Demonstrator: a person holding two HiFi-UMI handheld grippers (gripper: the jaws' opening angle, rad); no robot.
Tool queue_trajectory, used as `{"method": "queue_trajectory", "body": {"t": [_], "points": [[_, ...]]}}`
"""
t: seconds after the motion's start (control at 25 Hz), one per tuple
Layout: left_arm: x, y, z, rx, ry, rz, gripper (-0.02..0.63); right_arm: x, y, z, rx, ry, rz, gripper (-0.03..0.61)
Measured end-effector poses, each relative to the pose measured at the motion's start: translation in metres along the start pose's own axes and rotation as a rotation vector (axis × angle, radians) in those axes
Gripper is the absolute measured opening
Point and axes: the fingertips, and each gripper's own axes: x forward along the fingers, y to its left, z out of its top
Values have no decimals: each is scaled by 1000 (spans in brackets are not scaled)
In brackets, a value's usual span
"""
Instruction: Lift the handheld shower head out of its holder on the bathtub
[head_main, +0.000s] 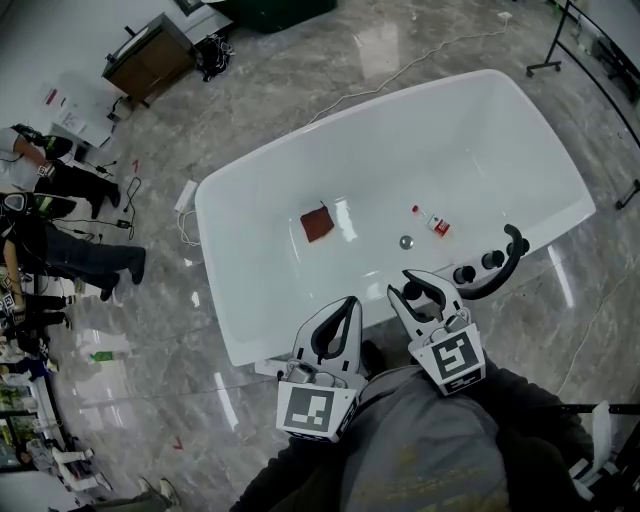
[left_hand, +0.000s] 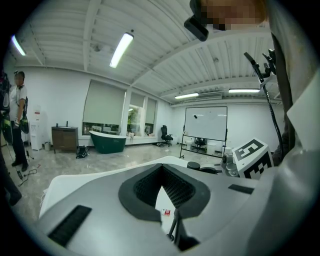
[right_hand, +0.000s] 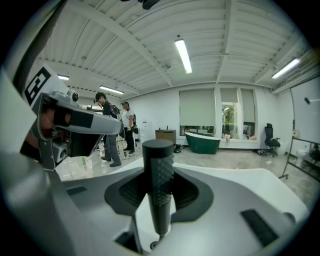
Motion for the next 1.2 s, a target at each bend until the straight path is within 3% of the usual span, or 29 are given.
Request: {"method": "queue_trajectory", "body": {"t": [1.2], "points": [[-24,-11,18,51,-68,-8,2,-23,14,34,-56,-99,-24,129]]}}
